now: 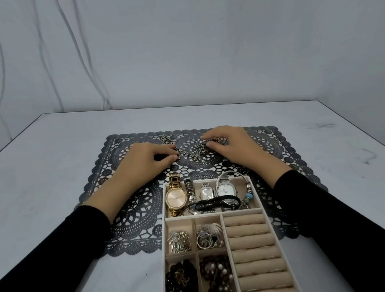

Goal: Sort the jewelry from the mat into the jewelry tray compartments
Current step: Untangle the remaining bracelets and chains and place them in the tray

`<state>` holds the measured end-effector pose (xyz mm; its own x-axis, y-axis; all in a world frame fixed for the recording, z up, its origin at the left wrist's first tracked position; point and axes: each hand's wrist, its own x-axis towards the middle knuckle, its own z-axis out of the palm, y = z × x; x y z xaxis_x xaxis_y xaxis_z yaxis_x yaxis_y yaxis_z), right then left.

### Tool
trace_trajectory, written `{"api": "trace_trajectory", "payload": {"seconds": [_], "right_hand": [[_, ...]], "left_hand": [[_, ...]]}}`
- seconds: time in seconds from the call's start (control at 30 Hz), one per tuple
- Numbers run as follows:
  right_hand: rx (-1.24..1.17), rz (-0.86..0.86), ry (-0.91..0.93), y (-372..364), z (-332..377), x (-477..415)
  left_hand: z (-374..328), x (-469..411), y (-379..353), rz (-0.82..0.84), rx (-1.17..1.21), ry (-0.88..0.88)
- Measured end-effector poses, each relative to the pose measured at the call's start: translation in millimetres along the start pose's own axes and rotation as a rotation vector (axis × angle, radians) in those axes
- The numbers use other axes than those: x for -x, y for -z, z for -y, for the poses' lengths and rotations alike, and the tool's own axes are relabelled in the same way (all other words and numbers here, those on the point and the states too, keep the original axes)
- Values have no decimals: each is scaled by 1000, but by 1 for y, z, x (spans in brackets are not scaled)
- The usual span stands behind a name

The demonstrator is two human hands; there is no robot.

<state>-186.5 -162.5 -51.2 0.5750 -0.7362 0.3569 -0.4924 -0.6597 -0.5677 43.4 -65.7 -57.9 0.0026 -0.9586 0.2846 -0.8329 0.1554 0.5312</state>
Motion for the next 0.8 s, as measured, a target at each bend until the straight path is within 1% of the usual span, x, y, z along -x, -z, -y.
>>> {"api": "trace_trajectory", "payload": {"seconds": [0.13, 0.3, 0.57, 0.8], "right_hand": [[0, -4, -19, -4, 2, -14], [-17, 89, -52, -4, 4, -24], [15, 183, -97, -2, 11, -28], [-5, 222, -192, 2, 21, -33]], "left_hand": [[-6, -3, -2, -29, -2, 18], [-8, -6, -1, -30, -22, 42], [-12, -12, -2, -31, -45, 79], [-9, -9, -4, -57, -21, 68]]}}
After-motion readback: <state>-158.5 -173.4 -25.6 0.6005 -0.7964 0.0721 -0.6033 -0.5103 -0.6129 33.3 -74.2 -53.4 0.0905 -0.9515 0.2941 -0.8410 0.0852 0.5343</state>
